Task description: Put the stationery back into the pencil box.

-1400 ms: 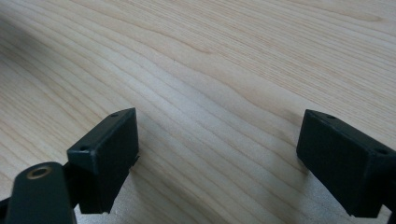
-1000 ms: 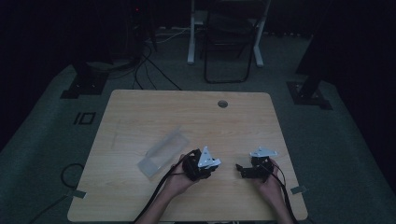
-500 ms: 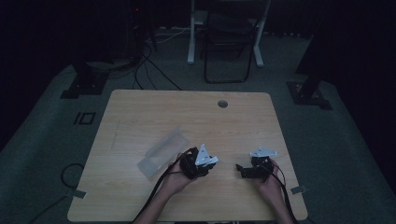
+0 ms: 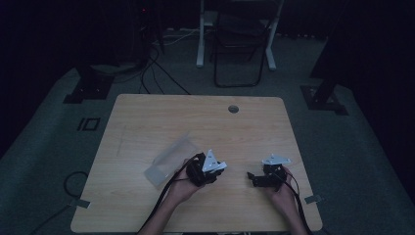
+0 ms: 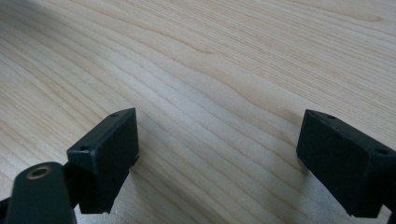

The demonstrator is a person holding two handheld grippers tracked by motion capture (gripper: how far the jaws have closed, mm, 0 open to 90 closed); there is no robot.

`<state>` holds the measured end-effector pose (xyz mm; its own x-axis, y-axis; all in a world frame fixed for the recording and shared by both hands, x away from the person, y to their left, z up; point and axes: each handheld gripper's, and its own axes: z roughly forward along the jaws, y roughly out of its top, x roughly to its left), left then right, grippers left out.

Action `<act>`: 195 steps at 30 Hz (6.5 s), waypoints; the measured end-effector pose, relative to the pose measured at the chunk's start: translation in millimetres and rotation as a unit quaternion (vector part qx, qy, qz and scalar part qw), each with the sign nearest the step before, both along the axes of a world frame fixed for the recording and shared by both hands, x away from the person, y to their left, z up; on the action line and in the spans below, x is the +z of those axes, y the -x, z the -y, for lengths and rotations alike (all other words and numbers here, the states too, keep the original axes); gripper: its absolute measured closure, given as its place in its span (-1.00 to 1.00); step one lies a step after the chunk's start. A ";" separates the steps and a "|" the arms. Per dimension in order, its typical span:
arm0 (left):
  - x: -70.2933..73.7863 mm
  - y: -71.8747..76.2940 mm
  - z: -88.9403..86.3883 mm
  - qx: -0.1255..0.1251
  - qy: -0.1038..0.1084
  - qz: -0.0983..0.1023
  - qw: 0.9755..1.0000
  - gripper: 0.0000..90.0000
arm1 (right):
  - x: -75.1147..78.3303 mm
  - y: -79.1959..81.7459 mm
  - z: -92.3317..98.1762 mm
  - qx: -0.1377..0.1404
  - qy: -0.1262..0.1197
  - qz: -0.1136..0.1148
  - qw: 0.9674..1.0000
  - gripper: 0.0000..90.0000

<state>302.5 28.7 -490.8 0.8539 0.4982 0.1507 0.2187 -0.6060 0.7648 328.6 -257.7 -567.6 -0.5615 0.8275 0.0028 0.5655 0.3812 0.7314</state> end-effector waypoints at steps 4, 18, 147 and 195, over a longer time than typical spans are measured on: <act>1.2 -0.5 -2.3 0.004 0.002 0.002 1.000 0.57 | 0.0 0.0 0.0 0.000 0.000 0.000 1.000 -0.72; 3.2 -2.7 -11.2 0.019 0.002 0.008 1.000 0.57 | 0.0 0.0 0.0 0.000 0.000 0.000 1.000 -0.72; 1.4 -29.0 -94.8 0.148 -0.013 0.033 0.988 0.58 | 0.0 0.0 0.0 0.000 0.000 0.000 1.000 -0.72; -19.0 -17.7 -105.4 0.150 -0.039 0.045 0.987 0.36 | -0.1 0.6 -0.3 0.001 0.000 0.000 1.000 -0.72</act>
<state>320.2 134.1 -509.8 0.6512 0.7101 0.2678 0.3298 -0.5825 0.7429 328.0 -257.4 -567.7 -0.5635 0.8261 0.0032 0.5641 0.3820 0.7320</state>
